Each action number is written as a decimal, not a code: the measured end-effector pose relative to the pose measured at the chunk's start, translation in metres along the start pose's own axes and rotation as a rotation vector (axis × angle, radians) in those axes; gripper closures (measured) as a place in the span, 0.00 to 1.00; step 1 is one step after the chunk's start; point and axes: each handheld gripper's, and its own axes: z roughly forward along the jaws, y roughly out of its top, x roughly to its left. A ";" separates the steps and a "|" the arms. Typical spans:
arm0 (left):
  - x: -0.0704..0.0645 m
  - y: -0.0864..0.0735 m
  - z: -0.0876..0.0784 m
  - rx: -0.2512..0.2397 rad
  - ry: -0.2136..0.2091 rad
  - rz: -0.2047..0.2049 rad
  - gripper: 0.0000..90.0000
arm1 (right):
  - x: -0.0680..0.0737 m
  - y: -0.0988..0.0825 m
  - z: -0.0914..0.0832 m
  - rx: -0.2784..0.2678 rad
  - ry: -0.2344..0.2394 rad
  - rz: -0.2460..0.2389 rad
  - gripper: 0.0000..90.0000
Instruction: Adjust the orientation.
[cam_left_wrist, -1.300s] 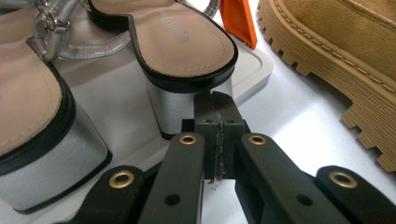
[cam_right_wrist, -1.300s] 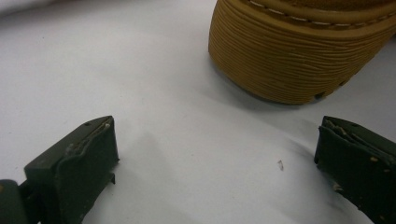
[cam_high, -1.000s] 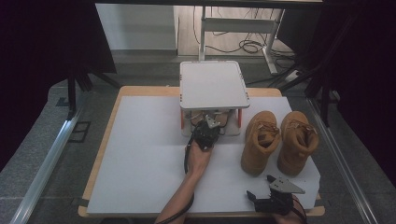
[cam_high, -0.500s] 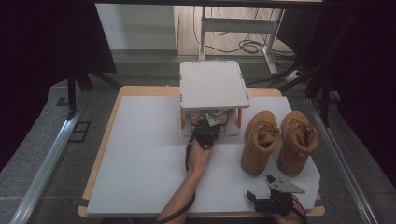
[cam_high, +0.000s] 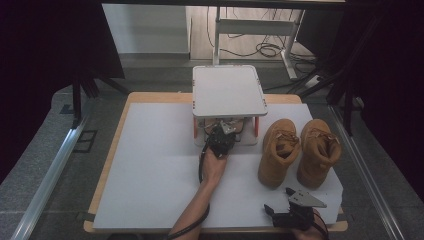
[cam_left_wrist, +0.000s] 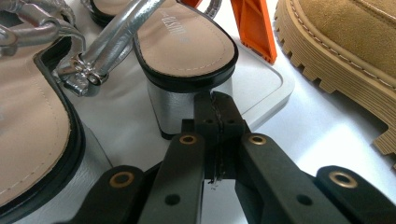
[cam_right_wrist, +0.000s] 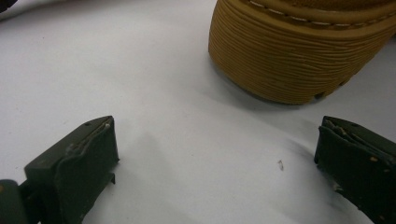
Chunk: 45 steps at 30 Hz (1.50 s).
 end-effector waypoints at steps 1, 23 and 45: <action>0.000 0.000 0.000 0.002 -0.002 0.004 0.98 | 0.000 0.000 0.000 0.000 0.000 0.002 0.00; -0.009 0.002 -0.023 0.018 -0.039 0.018 0.44 | 0.000 0.000 0.000 0.000 0.000 -0.001 0.00; 0.000 -0.018 -0.068 0.085 -0.090 0.056 0.15 | 0.000 0.000 0.000 0.002 0.000 0.002 0.00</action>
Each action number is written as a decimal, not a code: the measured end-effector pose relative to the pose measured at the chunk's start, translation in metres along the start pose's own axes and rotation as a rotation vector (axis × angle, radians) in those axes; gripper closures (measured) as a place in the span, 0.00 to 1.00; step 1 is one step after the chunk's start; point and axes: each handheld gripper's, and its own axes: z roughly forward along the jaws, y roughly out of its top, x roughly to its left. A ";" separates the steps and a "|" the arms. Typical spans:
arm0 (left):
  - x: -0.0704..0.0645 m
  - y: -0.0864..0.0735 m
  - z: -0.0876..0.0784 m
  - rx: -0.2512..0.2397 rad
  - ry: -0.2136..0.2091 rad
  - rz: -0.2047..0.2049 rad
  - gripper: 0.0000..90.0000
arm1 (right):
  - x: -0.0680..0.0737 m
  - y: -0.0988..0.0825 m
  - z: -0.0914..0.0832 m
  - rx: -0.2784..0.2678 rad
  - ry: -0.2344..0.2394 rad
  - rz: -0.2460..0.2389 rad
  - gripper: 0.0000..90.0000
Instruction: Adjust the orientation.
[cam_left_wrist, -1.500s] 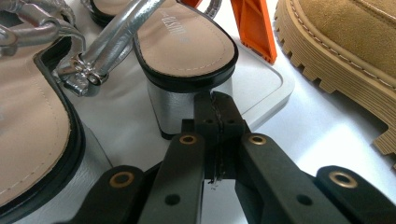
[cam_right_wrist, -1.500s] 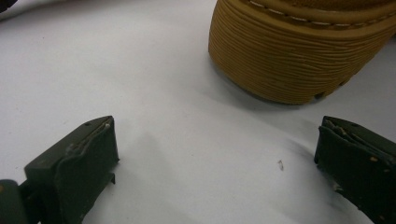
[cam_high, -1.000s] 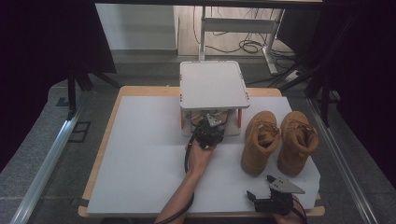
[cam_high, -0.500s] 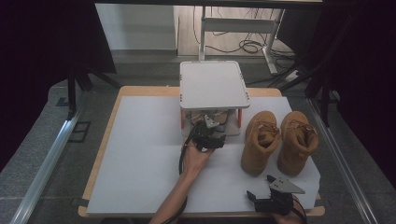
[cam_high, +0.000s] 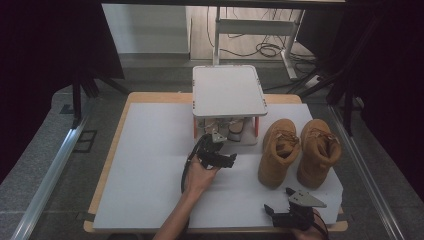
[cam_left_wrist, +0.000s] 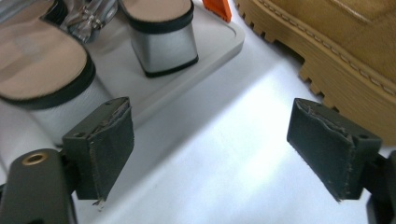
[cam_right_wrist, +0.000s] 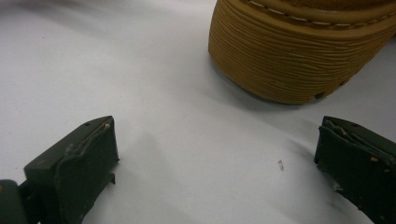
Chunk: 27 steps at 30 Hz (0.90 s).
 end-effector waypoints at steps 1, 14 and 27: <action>0.000 -0.002 -0.002 -0.002 0.003 0.001 0.15 | 0.000 0.000 0.000 0.000 0.000 0.000 0.00; 0.007 -0.028 -0.028 0.012 0.019 0.028 0.14 | 0.000 0.001 0.000 0.004 -0.001 0.001 0.00; 0.014 -0.058 -0.044 0.044 0.026 0.024 0.14 | 0.000 0.003 0.000 0.023 0.001 -0.002 0.00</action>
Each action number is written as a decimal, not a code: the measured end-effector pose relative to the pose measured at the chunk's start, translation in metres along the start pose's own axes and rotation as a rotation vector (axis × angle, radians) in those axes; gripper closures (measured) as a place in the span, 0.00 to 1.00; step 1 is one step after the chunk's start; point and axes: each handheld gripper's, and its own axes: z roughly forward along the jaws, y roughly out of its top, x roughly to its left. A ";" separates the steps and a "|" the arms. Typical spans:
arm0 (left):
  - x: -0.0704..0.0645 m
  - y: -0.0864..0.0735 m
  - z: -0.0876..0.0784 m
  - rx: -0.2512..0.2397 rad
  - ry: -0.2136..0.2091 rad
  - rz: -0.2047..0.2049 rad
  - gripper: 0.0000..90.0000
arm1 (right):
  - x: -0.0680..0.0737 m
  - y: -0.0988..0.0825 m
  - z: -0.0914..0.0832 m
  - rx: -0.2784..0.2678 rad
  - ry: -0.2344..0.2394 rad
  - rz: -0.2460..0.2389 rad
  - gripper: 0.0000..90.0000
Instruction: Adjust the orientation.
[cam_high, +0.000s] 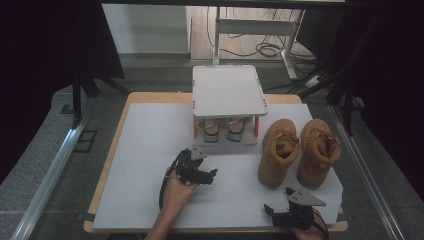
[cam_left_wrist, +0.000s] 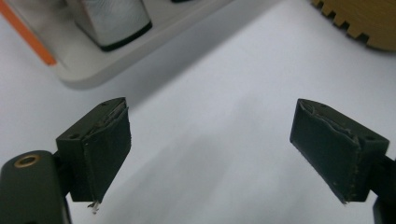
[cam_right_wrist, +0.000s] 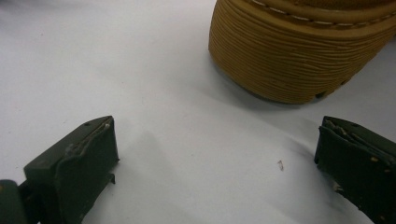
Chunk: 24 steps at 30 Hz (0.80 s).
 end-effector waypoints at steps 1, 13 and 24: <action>0.001 -0.002 -0.001 0.001 -0.001 -0.002 0.14 | 0.000 0.000 0.000 0.004 0.001 0.000 0.00; 0.010 -0.040 -0.015 0.053 0.004 -0.031 0.14 | 0.000 0.003 0.000 0.025 -0.002 0.000 0.00; 0.012 -0.054 -0.013 0.061 0.021 -0.018 0.14 | 0.000 0.004 0.000 0.030 -0.002 0.000 0.00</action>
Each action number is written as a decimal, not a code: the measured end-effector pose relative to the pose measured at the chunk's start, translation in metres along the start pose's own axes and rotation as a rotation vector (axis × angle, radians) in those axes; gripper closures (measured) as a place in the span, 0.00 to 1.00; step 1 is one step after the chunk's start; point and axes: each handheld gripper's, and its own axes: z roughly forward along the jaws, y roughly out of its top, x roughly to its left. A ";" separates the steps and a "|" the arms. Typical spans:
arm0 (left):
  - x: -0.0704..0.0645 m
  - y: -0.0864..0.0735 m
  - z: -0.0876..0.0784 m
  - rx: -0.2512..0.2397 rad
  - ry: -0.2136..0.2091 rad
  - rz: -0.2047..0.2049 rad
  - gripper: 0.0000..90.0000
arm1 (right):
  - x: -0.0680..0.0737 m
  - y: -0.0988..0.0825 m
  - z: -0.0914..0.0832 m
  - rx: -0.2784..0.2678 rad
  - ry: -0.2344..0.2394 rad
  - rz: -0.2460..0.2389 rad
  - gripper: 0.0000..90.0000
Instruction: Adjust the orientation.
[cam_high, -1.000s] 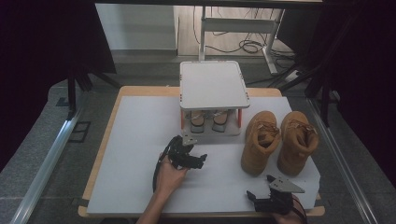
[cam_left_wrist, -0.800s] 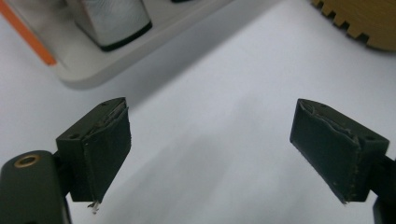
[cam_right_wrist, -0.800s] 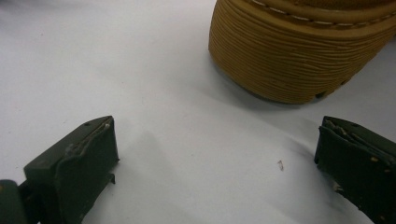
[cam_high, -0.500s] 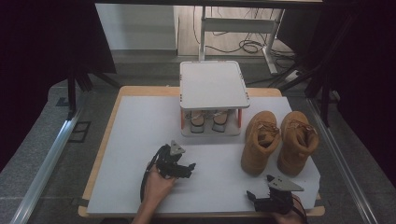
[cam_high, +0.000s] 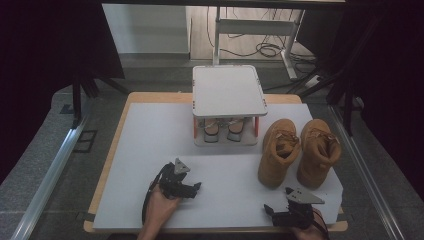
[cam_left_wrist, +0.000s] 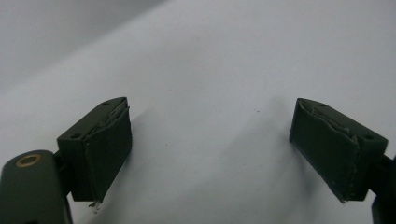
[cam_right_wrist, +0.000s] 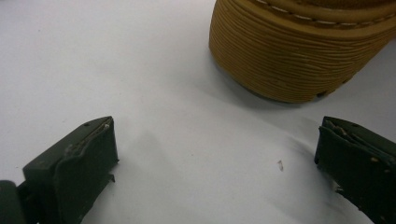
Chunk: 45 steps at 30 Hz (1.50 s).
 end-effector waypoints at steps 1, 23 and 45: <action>0.000 -0.001 0.000 -0.009 -0.001 -0.006 0.14 | 0.000 0.000 0.000 -0.001 -0.001 0.001 0.00; 0.000 -0.002 0.000 -0.009 0.001 0.000 0.14 | -0.013 0.011 -0.020 -0.001 -0.016 0.063 0.03; 0.000 -0.002 0.000 -0.007 0.001 0.000 0.14 | -0.065 0.013 -0.020 -0.036 -0.153 0.145 0.95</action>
